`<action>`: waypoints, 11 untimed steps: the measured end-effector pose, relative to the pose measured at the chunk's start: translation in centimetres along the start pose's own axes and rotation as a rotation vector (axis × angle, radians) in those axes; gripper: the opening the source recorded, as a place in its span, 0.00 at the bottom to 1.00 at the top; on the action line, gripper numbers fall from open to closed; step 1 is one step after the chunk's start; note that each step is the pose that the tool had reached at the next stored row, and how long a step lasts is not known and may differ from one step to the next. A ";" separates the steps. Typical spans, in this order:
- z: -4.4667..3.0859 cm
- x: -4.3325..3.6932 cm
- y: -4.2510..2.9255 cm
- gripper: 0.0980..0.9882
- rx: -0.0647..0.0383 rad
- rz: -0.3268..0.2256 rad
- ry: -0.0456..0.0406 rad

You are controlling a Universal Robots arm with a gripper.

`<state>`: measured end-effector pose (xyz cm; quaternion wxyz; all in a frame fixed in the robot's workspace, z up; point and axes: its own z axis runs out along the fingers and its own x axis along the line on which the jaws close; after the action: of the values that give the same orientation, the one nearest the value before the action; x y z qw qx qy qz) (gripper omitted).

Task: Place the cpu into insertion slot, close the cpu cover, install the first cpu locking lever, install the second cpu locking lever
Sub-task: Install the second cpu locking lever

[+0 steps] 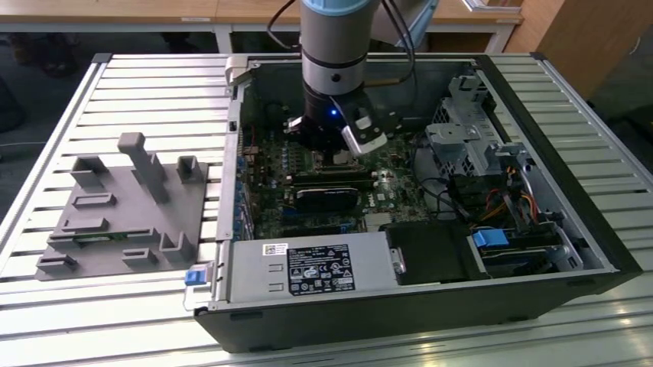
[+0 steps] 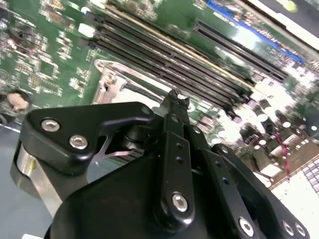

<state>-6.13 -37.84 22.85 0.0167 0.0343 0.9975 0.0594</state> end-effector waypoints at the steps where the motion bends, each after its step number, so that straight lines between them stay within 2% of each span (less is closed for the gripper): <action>1: 0.01 0.23 -0.02 0.01 0.000 0.000 -0.0001; 8: 0.97 0.62 -0.16 0.01 -0.001 0.000 0.0000; 11: 1.13 0.72 -0.33 0.01 -0.004 0.001 0.0003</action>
<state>-6.82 -37.99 21.67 0.0166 0.0348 0.9974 0.0615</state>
